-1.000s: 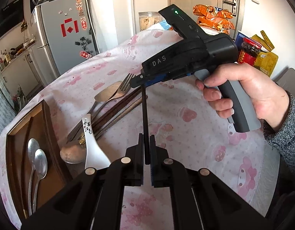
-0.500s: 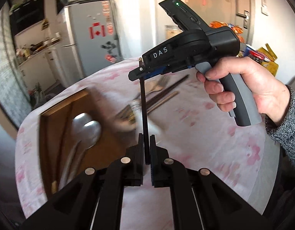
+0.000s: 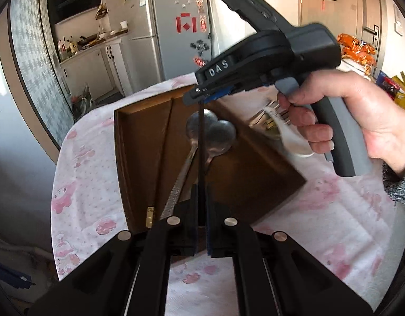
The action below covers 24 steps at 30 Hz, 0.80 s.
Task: Organize utensils
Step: 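Carry the dark chopstick into the wooden tray and open the right gripper, then move the right gripper to the white ceramic spoon and close on it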
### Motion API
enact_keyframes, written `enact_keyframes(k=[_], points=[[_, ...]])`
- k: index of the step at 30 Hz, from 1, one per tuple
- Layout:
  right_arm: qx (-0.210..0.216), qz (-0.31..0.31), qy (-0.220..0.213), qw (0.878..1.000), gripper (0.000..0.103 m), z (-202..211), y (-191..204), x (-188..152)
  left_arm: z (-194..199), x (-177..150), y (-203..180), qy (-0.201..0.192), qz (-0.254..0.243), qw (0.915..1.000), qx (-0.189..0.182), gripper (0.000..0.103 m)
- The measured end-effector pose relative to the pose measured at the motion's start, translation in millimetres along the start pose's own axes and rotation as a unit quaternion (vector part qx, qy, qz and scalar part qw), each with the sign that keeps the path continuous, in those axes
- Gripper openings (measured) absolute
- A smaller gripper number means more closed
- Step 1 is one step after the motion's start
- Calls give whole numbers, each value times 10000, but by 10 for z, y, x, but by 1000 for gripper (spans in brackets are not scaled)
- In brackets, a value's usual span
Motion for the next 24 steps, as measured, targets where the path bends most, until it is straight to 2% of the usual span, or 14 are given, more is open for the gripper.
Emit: enact_keyframes(k=[5,7,8,9,10,12,16,20,24], points=[[-162,159,48,9997,27,-39,64,10,-112,2,-5,138,-7,9999,89,6],[-33,173,150,9997,35,-19,43,-46,-129,4,11,135,66,9998,99,12],[-20,190,164,9997,41,7,34,-72,-134,14,24,142,111,9997,139,29],[18,187,157,9997,43,67,4,-107,-131,20,42,124,149,9996,207,52],[66,160,136,9998,46,128,-23,-130,-111,6,46,68,160,9995,254,56],[203,125,50,9997,48,353,-157,-206,-56,11,43,18,184,9994,281,58],[74,-39,-269,9996,50,857,-602,-339,129,20,-65,-128,91,9996,252,68],[-248,-335,-480,9980,50,1230,-1135,-495,216,121,-314,-227,-189,9995,90,68],[-315,-690,-575,9955,50,1394,-1605,-650,155,278,-600,-279,-498,9983,-122,68]])
Point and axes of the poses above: each gripper's, at about its wrist camera, not at the fingertips, and z roughly against the way its jaws point, y to its left, x to its top, the point moved 2 cm from there along -z, roughly the way its jaws point, and after that the axes turned 10 degrees about y, right-handed, at the moved point
